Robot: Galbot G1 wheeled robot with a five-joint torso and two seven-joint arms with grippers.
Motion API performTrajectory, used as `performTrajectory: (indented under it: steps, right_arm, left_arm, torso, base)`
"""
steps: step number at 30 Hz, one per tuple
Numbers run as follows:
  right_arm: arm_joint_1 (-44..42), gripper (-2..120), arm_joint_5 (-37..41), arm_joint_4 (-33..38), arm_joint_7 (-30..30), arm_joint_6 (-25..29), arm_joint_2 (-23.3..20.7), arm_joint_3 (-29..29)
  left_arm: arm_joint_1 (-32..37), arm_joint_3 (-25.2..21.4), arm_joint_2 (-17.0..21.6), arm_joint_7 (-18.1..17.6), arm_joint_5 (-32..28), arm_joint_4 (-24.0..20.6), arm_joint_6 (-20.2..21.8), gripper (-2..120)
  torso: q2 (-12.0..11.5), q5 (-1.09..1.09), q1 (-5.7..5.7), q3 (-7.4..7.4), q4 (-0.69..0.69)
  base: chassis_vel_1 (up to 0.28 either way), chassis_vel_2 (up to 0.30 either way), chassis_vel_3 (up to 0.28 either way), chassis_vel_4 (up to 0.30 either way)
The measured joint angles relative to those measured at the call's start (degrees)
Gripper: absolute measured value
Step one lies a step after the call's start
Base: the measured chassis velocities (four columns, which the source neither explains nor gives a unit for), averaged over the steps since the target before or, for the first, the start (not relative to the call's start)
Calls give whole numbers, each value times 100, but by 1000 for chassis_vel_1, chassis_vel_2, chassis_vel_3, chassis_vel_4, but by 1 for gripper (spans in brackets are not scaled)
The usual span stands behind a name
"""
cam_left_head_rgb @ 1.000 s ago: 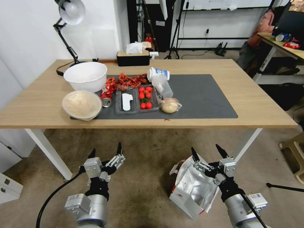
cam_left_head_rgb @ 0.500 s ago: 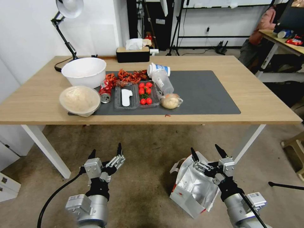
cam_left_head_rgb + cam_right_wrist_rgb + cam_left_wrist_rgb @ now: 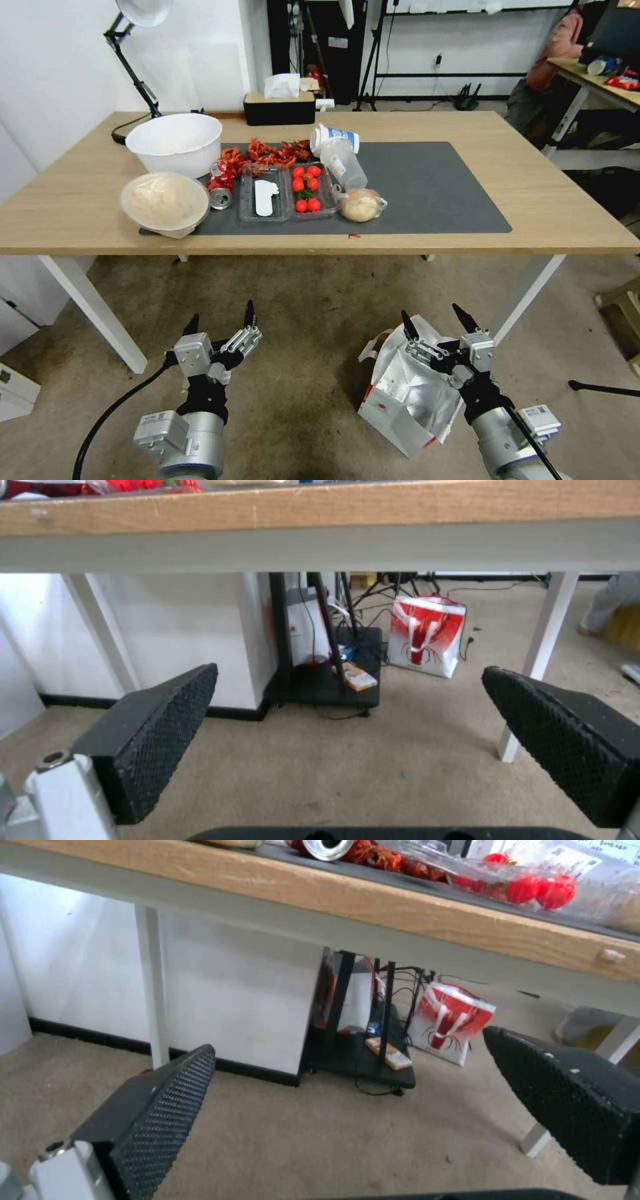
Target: Pick up the food delivery bag from the floor and place it on the table.
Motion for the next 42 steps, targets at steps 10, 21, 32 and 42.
performTrajectory:
  steps: [10,21,32,42]
  right_arm:
    - [3,100,3,14,-1,9,12,4]
    - [-12,100,3,28,48,62,13,6]
    - [36,100,11,-42,45,105,-5,2]
    - [55,100,9,-94,48,130,-35,-7]
  left_arm:
    - [18,-5,11,11,34,-15,-5,100]
    - [27,-35,41,64,106,-10,-37,100]
    - [48,-60,60,76,106,9,-9,100]
    - [62,-63,38,126,152,31,-11,100]
  torso:
    - [-216,0,-83,-135,0]
    - [-494,0,-189,-304,0]
    - [-747,0,-290,-457,0]
    - [-979,0,-377,-604,0]
  base:
    - [0,0,0,0]
    - [0,0,0,0]
    - [0,0,0,0]
    - [0,0,0,0]
